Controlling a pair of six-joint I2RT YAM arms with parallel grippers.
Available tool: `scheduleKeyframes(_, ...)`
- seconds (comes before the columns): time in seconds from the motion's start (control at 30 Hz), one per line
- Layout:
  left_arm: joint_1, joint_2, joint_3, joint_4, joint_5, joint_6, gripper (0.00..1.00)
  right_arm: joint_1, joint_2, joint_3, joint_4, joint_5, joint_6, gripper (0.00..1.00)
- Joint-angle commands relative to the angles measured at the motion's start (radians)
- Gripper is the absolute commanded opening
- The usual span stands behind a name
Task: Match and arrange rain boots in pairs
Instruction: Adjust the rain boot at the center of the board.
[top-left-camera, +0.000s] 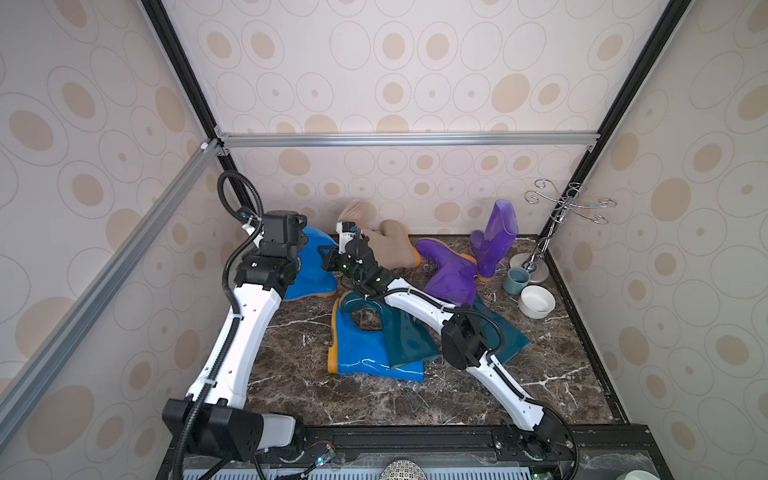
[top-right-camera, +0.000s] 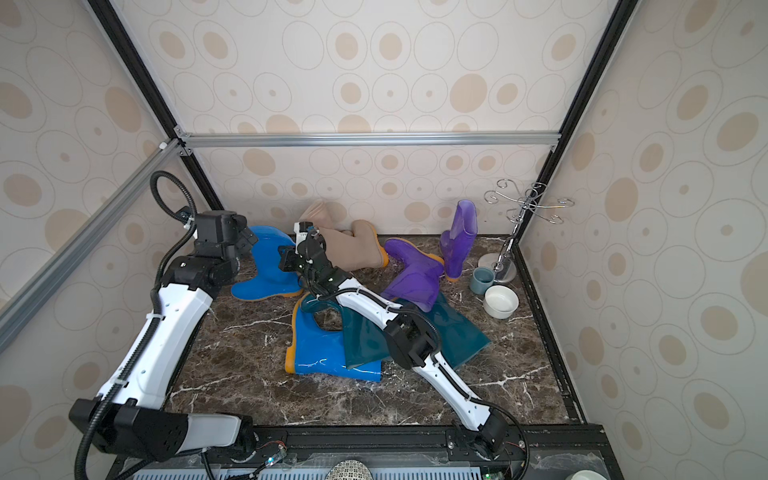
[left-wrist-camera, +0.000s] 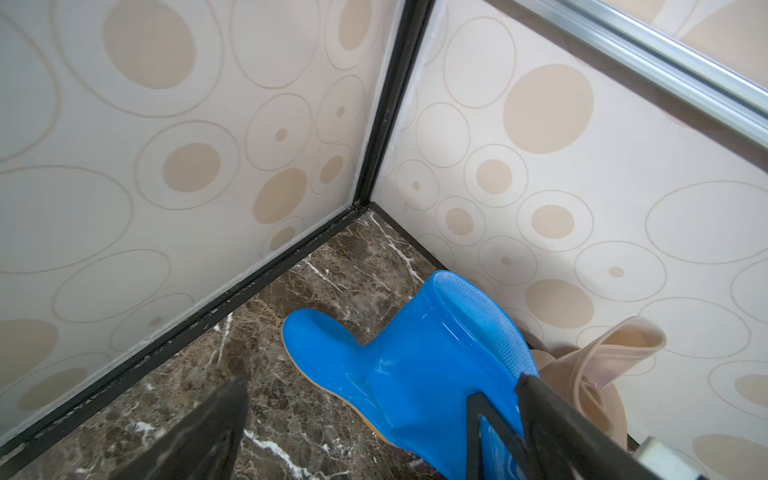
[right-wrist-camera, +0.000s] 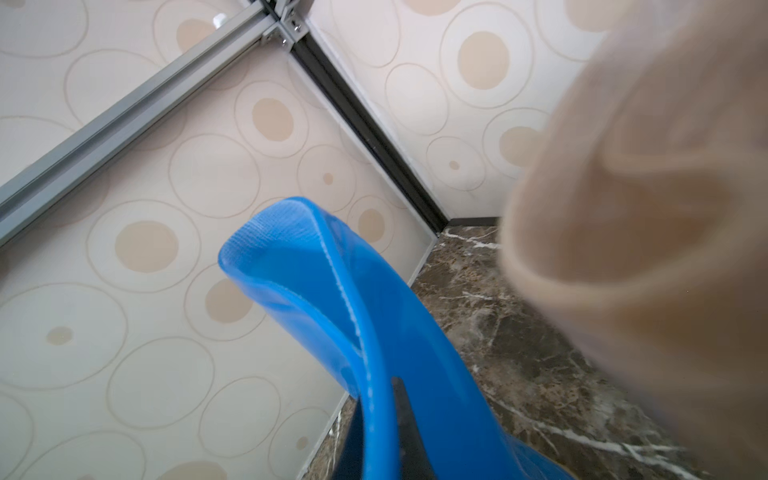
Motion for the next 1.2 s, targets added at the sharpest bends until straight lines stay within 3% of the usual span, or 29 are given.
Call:
scheduleKeyframes(0.0,0.005,0.031,0.070,-0.065,0.068,0.009,1.00,0.014,-0.095,-0.035,0.152,0.131,-0.025,0.00)
scheduleKeyframes(0.17,0.020,0.080,0.089,-0.110,0.138,-0.024,1.00,0.021,-0.106,-0.071,0.148,0.073,-0.044,0.03)
scheduleKeyframes(0.33,0.051,0.115,0.097,-0.142,0.241,-0.104,1.00,0.018,-0.179,-0.230,0.211,-0.045,-0.092,0.42)
scheduleKeyframes(0.53,0.067,0.158,0.133,-0.116,0.322,-0.196,1.00,0.005,-0.233,-0.276,0.132,-0.170,-0.183,0.69)
scheduleKeyframes(0.8,0.067,0.281,0.261,-0.096,0.362,-0.256,1.00,-0.043,-0.361,-0.453,0.132,-0.288,-0.258,0.77)
scheduleKeyframes(1.07,0.065,0.391,0.303,-0.106,0.373,-0.265,1.00,-0.055,-0.359,-0.409,0.021,-0.435,-0.344,0.78)
scheduleKeyframes(1.17,0.063,0.432,0.379,-0.121,0.358,-0.256,1.00,-0.056,-0.346,-0.392,-0.005,-0.457,-0.350,0.77)
